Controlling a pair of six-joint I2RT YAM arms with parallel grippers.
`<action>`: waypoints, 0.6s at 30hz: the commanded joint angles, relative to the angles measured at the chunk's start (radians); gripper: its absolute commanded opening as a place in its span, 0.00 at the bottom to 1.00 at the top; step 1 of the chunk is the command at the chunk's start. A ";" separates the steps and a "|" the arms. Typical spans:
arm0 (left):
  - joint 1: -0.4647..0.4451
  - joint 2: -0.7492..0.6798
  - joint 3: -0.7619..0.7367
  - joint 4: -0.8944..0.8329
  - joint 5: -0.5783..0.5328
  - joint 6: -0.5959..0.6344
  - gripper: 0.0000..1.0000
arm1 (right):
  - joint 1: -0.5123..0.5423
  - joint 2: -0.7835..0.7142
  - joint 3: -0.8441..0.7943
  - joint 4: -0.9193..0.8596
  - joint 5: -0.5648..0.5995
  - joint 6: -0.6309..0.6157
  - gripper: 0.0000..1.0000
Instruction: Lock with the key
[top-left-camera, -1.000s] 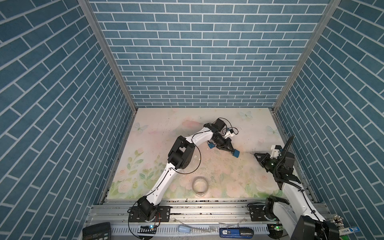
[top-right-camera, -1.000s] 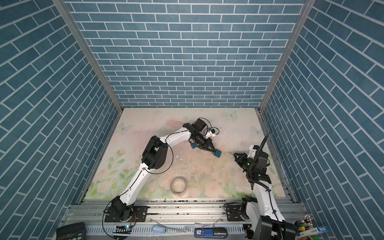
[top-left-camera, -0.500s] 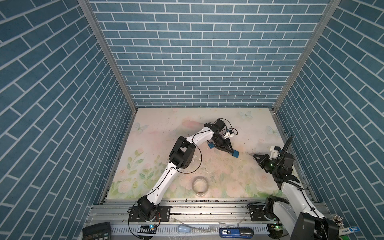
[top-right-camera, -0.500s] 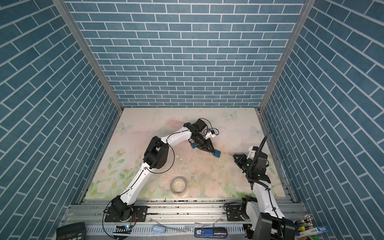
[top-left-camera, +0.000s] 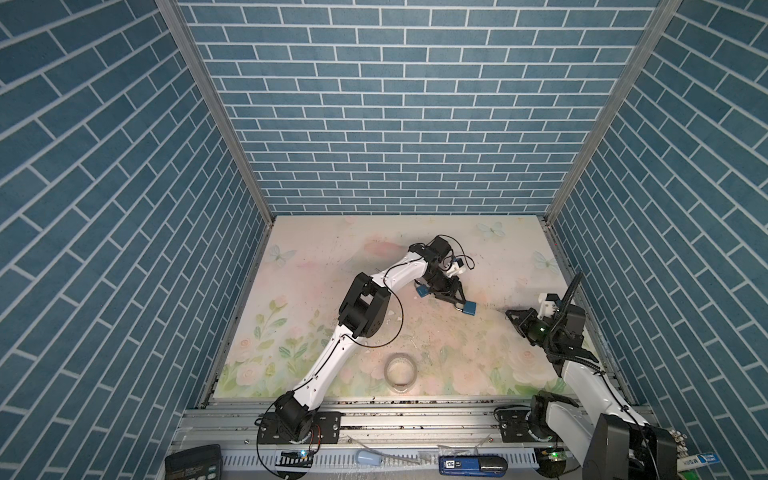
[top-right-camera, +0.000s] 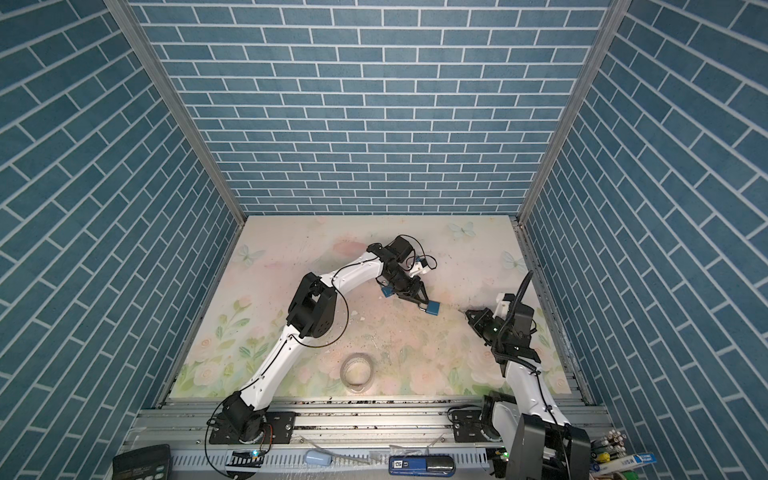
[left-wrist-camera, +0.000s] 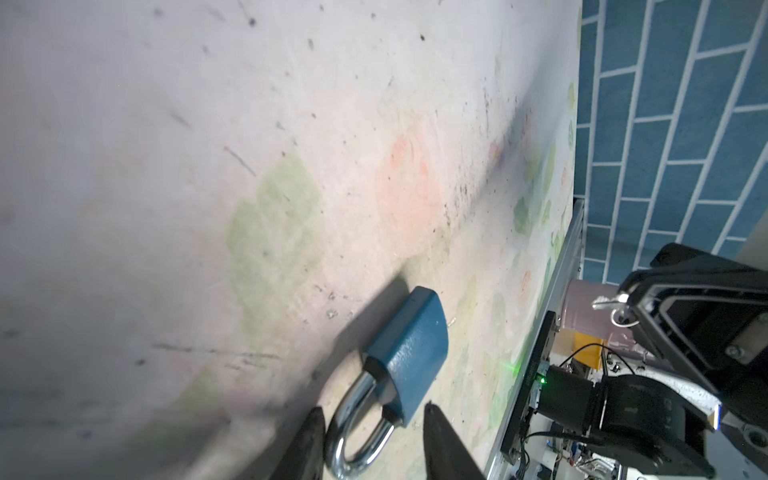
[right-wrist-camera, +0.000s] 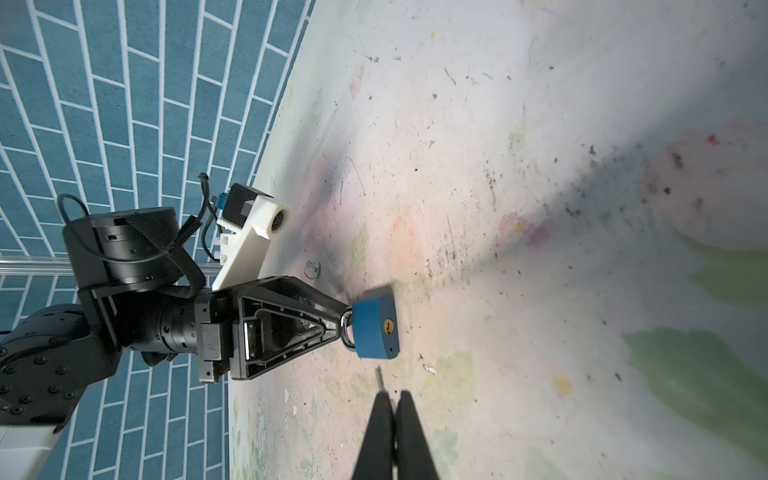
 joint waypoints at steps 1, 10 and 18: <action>-0.002 -0.007 0.034 -0.065 -0.089 0.022 0.44 | -0.005 0.009 0.010 0.018 -0.012 -0.054 0.00; -0.002 -0.114 0.066 -0.145 -0.270 0.059 0.46 | -0.003 0.114 0.097 -0.023 -0.020 -0.096 0.00; -0.001 -0.297 0.008 -0.176 -0.438 0.087 0.46 | 0.041 0.308 0.235 -0.033 -0.041 -0.142 0.00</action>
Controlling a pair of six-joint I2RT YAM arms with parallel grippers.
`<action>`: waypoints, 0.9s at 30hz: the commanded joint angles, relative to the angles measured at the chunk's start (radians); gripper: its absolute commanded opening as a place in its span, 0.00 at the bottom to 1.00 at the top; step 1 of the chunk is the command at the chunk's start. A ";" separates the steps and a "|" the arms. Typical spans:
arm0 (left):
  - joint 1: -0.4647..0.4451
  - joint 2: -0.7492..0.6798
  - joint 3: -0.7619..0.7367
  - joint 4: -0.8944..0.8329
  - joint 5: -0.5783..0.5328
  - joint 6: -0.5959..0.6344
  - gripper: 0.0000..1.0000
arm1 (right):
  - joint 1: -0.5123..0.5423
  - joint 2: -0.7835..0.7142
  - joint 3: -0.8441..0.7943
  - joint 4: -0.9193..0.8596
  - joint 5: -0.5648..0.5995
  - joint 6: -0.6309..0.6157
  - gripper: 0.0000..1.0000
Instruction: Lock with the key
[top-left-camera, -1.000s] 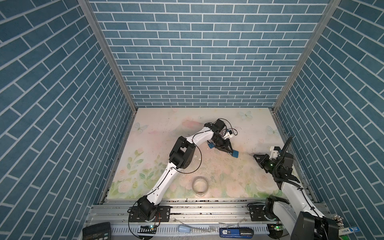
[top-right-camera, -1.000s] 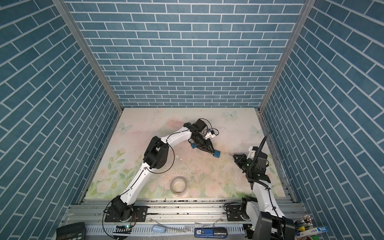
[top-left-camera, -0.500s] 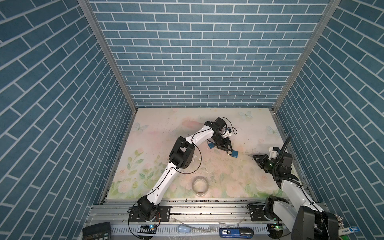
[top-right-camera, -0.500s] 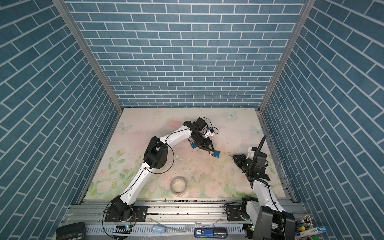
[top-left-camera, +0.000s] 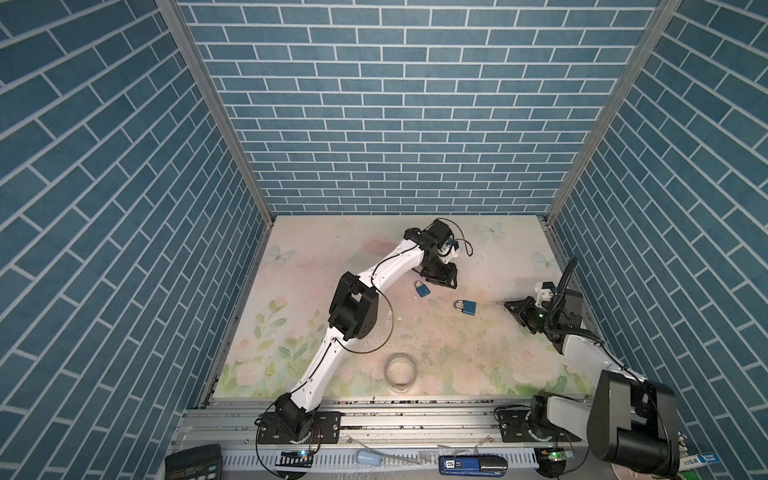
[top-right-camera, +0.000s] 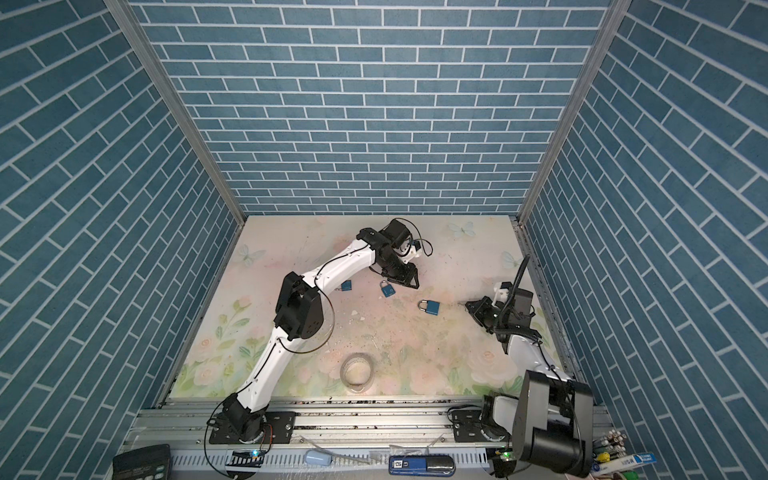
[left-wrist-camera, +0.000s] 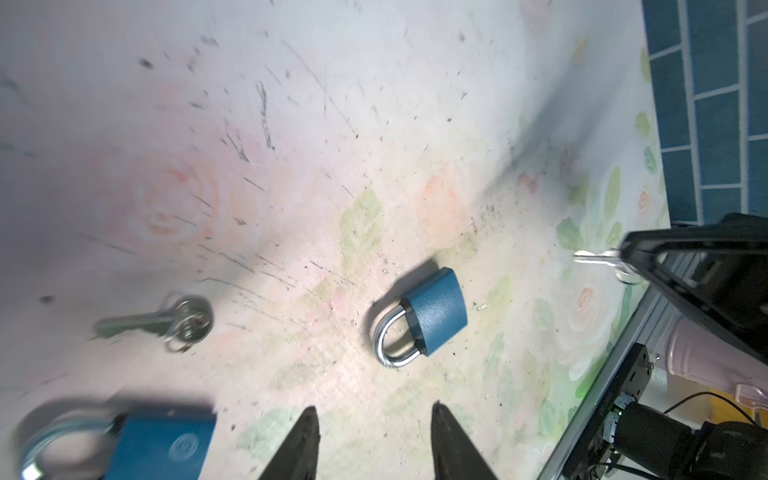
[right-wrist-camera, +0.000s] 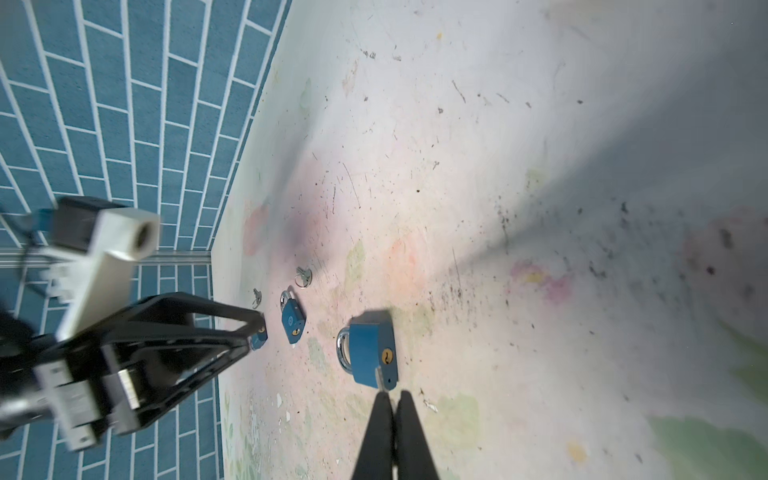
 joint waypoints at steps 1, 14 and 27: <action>0.000 -0.129 -0.044 -0.023 -0.104 0.031 0.46 | 0.036 0.078 0.075 -0.010 -0.018 -0.066 0.00; 0.063 -0.657 -0.669 0.228 -0.325 -0.056 0.48 | 0.203 0.382 0.243 0.104 0.091 -0.034 0.00; 0.198 -0.989 -1.044 0.346 -0.392 -0.133 0.50 | 0.275 0.551 0.308 0.185 0.124 0.002 0.00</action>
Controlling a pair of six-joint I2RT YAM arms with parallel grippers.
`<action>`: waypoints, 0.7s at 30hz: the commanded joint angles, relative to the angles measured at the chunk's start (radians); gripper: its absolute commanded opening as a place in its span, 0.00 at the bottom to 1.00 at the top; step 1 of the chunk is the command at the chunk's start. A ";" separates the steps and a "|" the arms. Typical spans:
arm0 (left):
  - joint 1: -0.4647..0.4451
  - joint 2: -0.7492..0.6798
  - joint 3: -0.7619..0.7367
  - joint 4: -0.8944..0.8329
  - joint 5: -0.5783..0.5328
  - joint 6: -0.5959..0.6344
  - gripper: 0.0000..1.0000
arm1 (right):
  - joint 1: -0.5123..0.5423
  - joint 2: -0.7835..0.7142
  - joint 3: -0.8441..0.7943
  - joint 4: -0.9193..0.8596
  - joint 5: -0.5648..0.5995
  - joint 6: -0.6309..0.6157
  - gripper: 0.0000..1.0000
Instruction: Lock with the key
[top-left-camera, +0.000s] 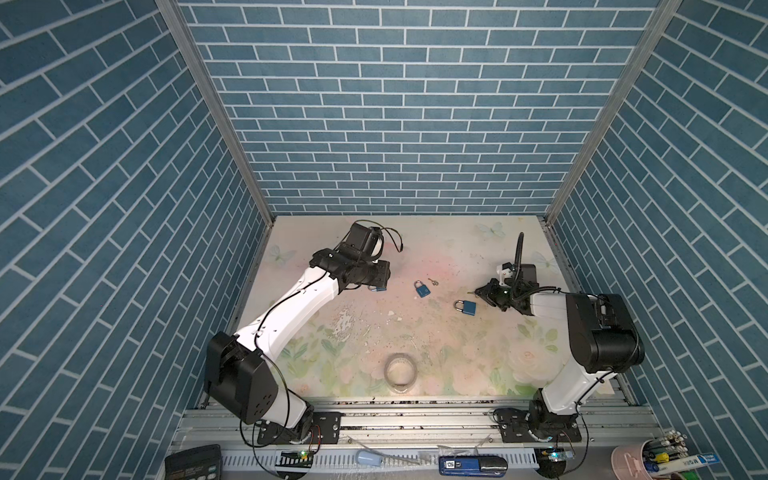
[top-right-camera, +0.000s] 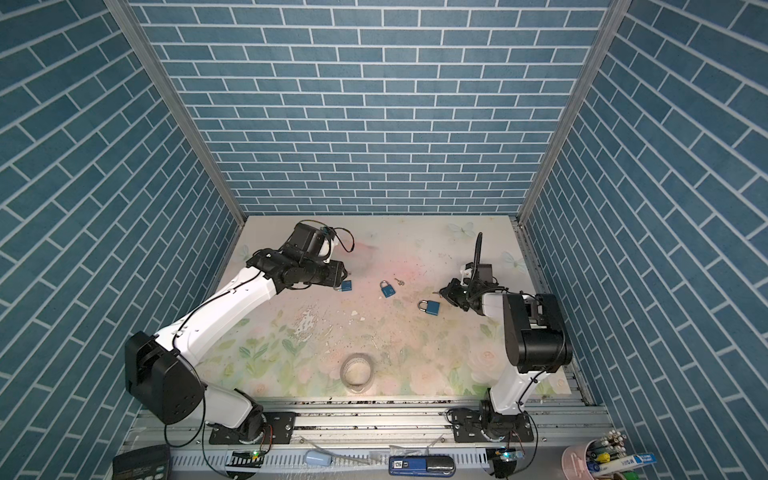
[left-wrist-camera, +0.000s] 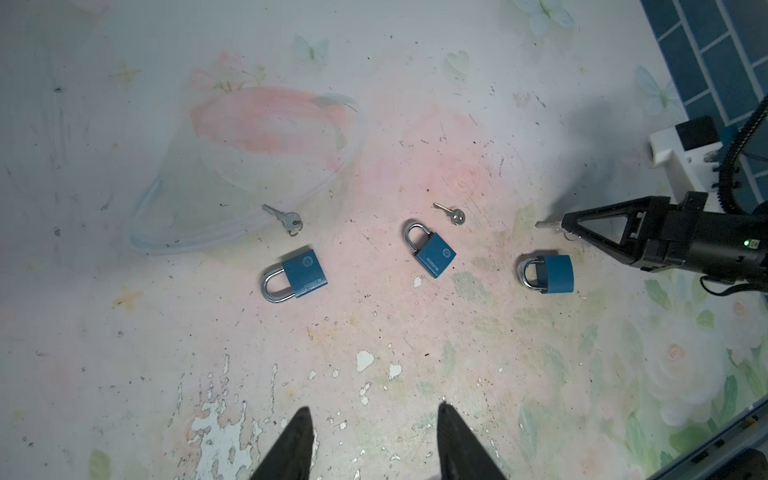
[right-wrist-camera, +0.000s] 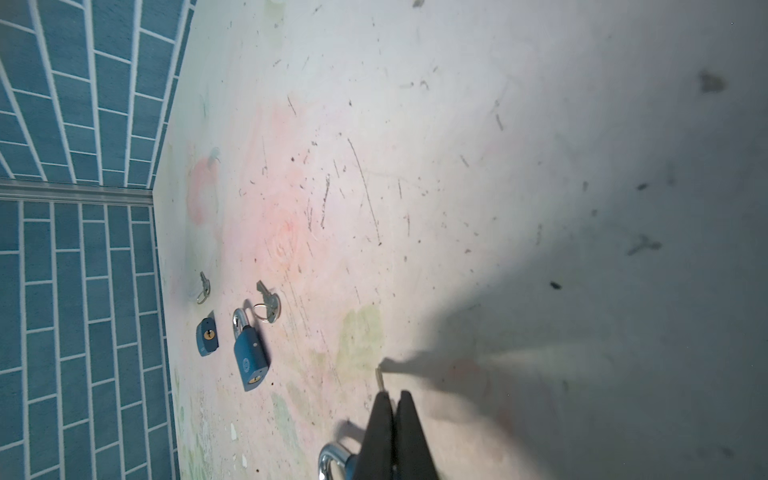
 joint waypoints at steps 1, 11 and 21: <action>0.011 -0.032 -0.038 0.038 -0.028 -0.019 0.50 | 0.020 0.033 0.026 0.026 0.036 0.013 0.00; 0.077 -0.125 -0.143 0.090 -0.095 -0.051 0.52 | 0.029 0.042 0.013 -0.005 0.082 0.001 0.02; 0.144 -0.226 -0.260 0.160 -0.197 -0.075 0.59 | 0.029 0.010 0.018 -0.091 0.148 -0.052 0.19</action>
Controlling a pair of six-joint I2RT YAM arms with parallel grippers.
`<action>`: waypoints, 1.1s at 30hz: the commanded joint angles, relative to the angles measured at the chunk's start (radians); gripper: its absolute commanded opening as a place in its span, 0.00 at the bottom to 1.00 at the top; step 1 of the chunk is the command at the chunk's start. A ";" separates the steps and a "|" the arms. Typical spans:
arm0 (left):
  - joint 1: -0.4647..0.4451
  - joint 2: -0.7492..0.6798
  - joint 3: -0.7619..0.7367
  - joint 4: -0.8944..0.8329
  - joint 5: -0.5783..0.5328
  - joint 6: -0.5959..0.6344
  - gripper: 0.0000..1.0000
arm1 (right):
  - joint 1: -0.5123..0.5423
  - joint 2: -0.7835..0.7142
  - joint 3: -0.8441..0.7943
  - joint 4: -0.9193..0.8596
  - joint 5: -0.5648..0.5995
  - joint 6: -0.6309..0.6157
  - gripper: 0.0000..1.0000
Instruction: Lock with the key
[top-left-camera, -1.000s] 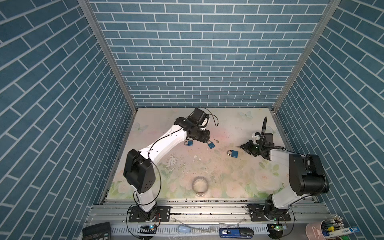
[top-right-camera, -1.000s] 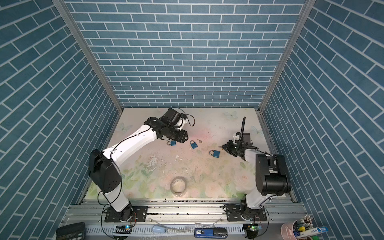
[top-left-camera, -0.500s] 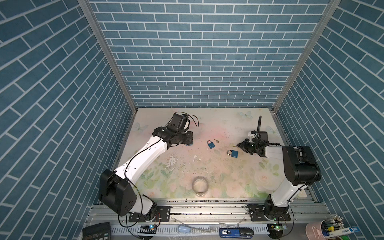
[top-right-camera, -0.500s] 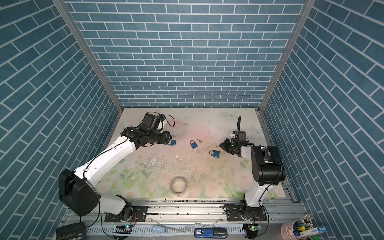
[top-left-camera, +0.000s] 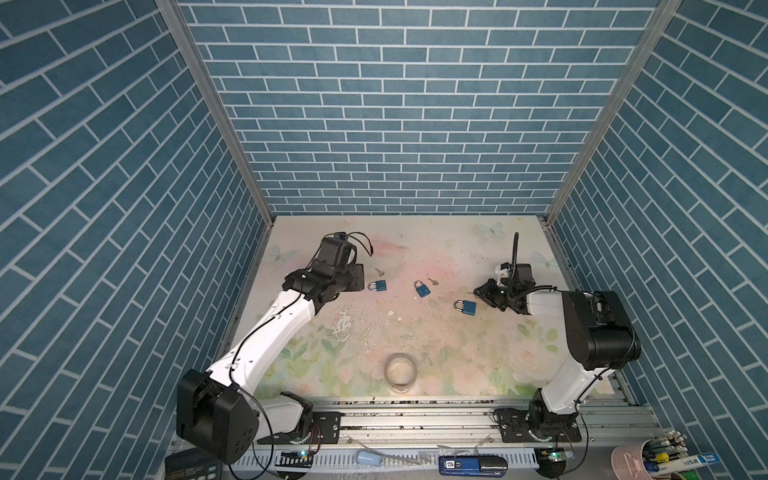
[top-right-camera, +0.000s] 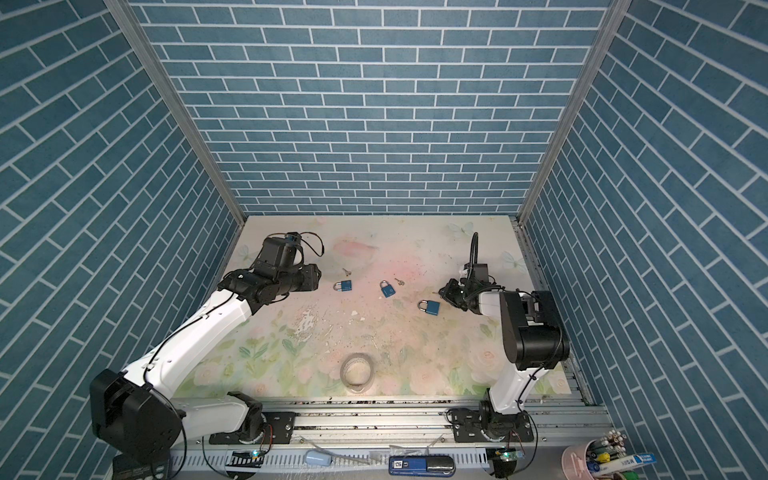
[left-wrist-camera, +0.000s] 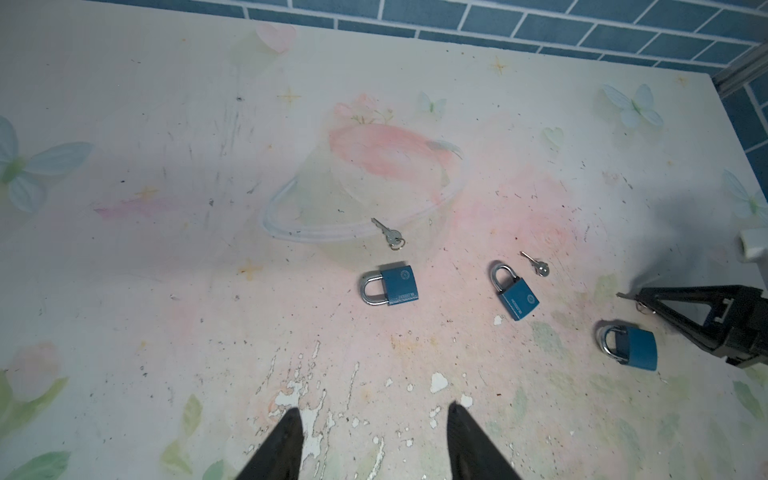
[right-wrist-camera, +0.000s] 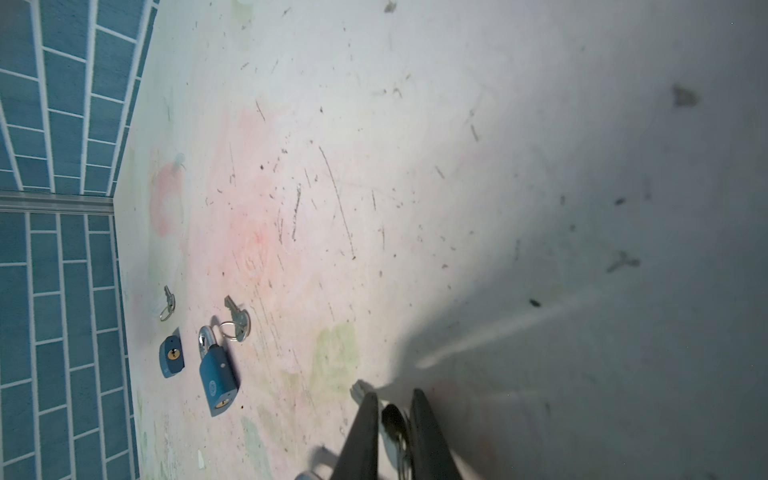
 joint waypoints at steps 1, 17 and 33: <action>0.023 -0.026 -0.030 0.037 -0.058 -0.011 0.60 | 0.006 -0.011 0.008 -0.079 0.063 -0.046 0.20; 0.076 -0.065 -0.078 0.082 -0.256 0.005 0.99 | 0.005 -0.126 0.123 -0.382 0.315 -0.200 0.92; 0.081 -0.143 -0.518 0.753 -0.662 0.272 1.00 | 0.004 -0.398 0.088 -0.317 0.784 -0.520 0.99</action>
